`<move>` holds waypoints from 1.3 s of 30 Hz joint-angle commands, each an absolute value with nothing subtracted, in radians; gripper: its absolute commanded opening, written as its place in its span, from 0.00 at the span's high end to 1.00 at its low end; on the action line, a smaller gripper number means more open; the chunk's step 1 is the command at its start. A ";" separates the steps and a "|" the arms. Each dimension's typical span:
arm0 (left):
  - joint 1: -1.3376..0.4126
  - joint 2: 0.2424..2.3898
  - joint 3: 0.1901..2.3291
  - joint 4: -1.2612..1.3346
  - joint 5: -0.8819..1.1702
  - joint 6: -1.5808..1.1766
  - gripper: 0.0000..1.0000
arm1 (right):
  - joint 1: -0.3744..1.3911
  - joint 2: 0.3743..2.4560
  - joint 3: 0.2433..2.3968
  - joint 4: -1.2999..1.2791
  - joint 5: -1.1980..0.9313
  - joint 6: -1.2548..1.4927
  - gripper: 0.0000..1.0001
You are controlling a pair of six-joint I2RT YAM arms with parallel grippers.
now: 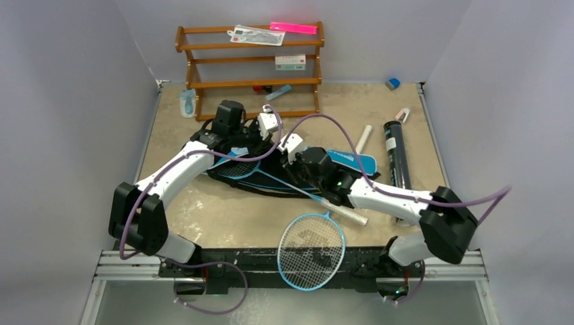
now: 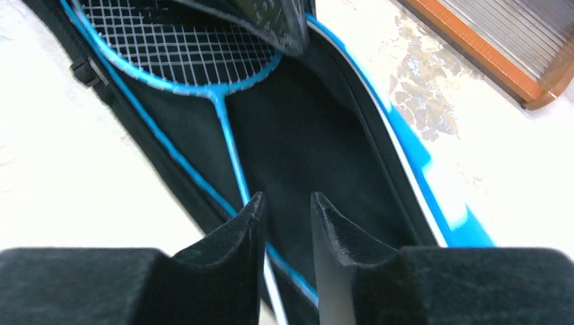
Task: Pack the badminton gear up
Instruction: Place the racket in the racket bag.
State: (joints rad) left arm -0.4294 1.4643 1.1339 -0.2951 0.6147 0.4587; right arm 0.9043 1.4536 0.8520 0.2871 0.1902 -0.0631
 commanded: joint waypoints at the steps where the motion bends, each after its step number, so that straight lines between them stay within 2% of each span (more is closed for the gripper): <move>1: -0.420 1.505 1.187 -0.284 0.431 0.437 1.00 | 0.908 1.308 0.787 0.254 0.174 -0.020 0.65; 3: -0.419 1.526 1.200 -0.289 0.381 0.412 1.00 | 0.908 1.241 0.741 0.240 0.172 -0.008 0.50; 6: -0.415 1.548 1.214 -0.298 0.312 0.389 1.00 | 0.908 1.131 0.662 0.212 0.173 0.058 0.37; 9: -0.407 1.559 1.228 -0.299 0.200 0.349 1.00 | 0.906 1.043 0.649 0.128 0.349 0.206 0.22; 13: -0.405 1.566 1.246 -0.304 0.106 0.305 1.00 | 0.862 1.016 0.707 -0.102 0.412 0.385 0.09; 18: -0.405 1.565 1.248 -0.313 0.094 0.310 1.00 | 0.645 1.011 0.641 -0.156 0.145 0.596 0.09; 24: -0.405 1.567 1.244 -0.319 0.156 0.336 1.00 | 0.600 0.938 0.572 -0.220 0.272 0.737 0.07; 27: -0.405 1.571 1.249 -0.329 0.175 0.341 1.00 | 0.577 0.920 0.569 -0.298 0.349 0.793 0.02; 29: -0.405 1.574 1.254 -0.337 0.183 0.343 1.00 | 0.554 0.917 0.543 -0.309 0.366 0.819 0.03; 34: -0.405 1.570 1.254 -0.358 0.249 0.386 1.00 | 0.473 0.937 0.455 -0.221 0.308 0.881 0.04; 39: -0.407 1.567 1.247 -0.359 0.285 0.404 1.00 | 0.411 0.963 0.371 -0.029 0.140 0.920 0.04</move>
